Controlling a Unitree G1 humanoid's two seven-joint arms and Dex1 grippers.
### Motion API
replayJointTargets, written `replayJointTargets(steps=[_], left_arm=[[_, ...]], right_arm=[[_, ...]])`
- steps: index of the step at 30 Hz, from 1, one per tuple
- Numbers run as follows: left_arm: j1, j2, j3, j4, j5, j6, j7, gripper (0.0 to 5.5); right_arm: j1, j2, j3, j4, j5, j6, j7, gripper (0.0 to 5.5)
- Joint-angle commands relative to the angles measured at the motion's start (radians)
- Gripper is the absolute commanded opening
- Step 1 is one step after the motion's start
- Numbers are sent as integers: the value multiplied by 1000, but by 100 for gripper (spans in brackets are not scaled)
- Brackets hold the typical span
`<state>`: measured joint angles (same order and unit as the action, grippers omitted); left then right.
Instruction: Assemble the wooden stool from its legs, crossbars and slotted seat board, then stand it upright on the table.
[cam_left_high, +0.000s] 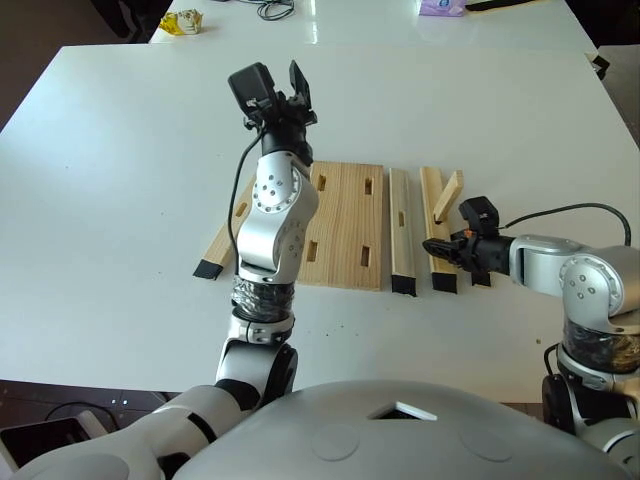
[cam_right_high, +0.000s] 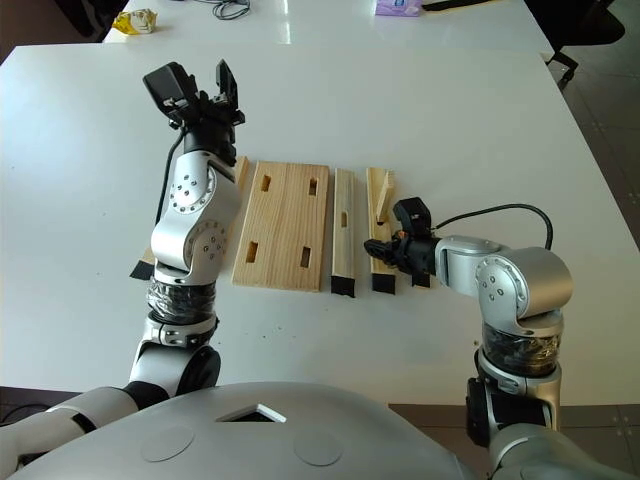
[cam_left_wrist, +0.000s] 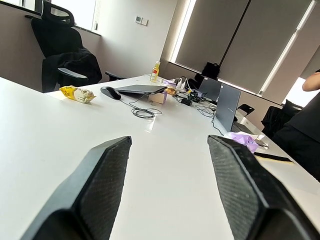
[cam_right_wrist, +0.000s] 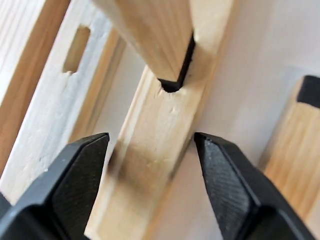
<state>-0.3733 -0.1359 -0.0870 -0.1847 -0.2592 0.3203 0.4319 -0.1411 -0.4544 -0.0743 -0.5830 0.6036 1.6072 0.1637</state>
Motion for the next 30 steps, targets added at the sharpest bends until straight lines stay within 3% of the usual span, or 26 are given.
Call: replayJointTargets(steps=[1, 10, 18, 30], left_arm=[[103, -103, -31, 8, -9, 13, -6, 283], [99, -105, -31, 11, -10, 11, -1, 283], [87, -105, -21, 32, -12, -2, -3, 283], [64, -91, 39, 55, -44, -128, -30, 283]], right_arm=[[32, -47, 32, -35, -25, 6, -4, 316], [113, -56, 46, -17, -92, -39, 5, 316], [169, -40, 69, 2, -146, -158, 3, 208], [2, 90, -7, 69, -204, -236, -37, 206]])
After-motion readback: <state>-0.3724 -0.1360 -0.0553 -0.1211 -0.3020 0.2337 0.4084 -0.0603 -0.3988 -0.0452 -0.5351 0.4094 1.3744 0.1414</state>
